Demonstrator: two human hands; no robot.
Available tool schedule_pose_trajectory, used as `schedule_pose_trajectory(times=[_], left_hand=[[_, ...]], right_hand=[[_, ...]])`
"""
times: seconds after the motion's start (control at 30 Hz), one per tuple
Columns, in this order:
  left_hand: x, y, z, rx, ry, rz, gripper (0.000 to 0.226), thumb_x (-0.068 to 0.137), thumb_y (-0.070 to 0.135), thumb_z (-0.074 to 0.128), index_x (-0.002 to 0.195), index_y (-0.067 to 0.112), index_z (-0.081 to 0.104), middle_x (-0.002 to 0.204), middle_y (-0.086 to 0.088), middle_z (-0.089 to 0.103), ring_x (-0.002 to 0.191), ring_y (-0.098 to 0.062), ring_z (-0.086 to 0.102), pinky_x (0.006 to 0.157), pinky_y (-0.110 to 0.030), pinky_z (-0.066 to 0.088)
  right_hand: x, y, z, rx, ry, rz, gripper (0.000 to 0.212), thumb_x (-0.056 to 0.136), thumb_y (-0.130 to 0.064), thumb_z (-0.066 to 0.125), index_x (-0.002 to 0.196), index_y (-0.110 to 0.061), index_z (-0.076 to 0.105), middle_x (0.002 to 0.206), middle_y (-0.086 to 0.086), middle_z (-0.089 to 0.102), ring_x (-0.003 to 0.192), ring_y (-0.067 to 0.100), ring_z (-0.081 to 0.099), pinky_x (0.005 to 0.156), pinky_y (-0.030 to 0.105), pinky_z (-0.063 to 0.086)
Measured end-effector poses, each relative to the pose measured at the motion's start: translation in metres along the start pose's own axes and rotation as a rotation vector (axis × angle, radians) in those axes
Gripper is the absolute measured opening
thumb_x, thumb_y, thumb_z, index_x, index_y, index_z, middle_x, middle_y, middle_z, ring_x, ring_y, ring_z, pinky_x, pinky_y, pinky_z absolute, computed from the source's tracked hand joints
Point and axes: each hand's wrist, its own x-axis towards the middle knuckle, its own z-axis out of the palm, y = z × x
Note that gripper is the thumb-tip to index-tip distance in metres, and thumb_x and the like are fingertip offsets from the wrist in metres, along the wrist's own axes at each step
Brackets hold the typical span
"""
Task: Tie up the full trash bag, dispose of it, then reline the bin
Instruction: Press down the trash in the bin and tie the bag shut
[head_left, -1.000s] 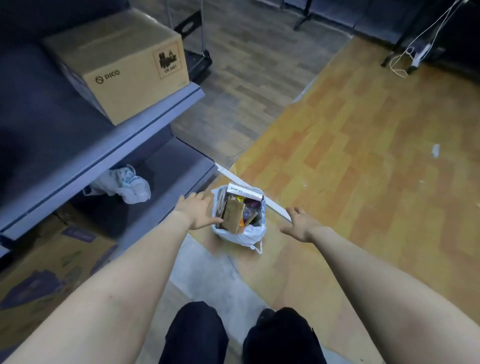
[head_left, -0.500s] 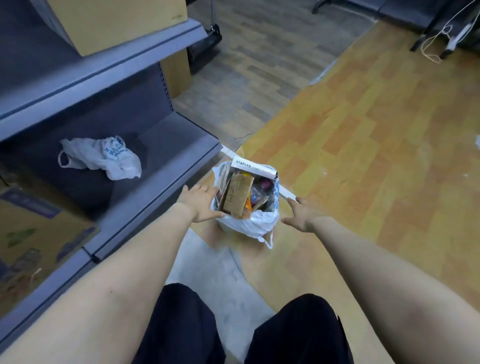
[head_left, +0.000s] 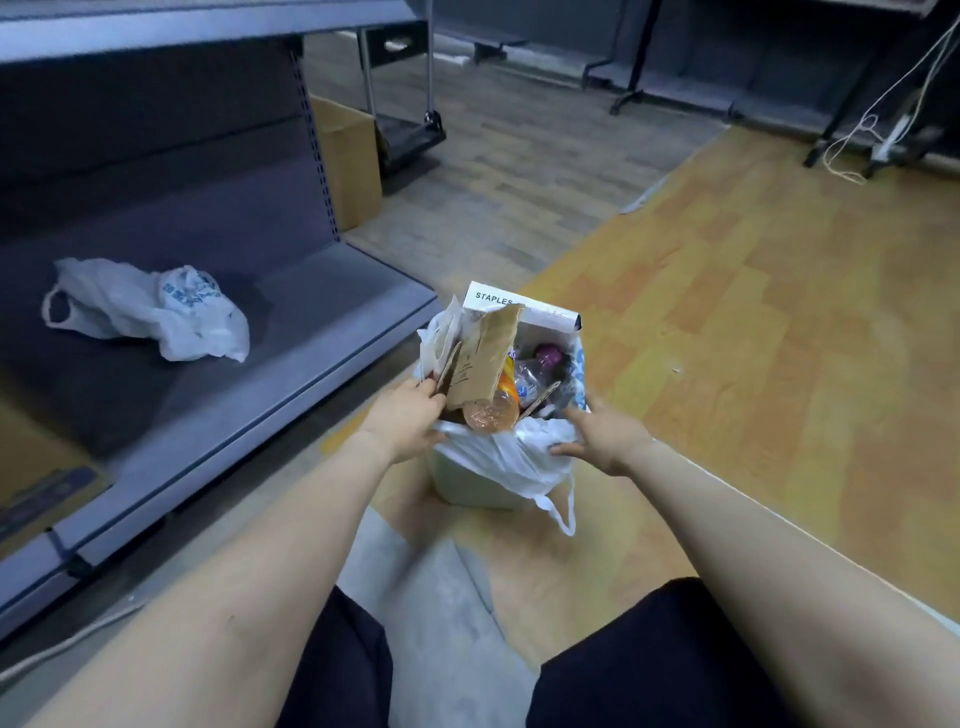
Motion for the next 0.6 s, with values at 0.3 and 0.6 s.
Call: schedule_pose_trajectory(times=[0.3,0.6], left_hand=[[-0.002,-0.005,0.01,-0.136,0.041,-0.045,0.029,0.092,0.033,0.052,0.106,0.013,0.067,0.133,-0.004,0.049,0.123,-0.022,0.046,0.093,-0.034,0.045],[-0.005,-0.003,0.014,-0.169,0.089,-0.074,0.03,0.09,0.039,0.055,0.101,0.014,0.067,0.128,-0.001,0.05,0.12,-0.02,0.045,0.079,-0.034,0.049]], right_hand=[[-0.003,-0.012,-0.013,-0.269,0.004,0.014,0.073,0.072,-0.083,0.039,0.107,-0.022,0.06,0.106,0.005,0.065,0.096,0.025,0.062,0.063,0.028,0.038],[0.024,0.001,-0.075,0.133,0.574,0.103,0.077,0.08,-0.056,0.062,0.138,-0.014,0.031,0.131,0.01,0.047,0.114,0.033,0.053,0.082,0.044,0.05]])
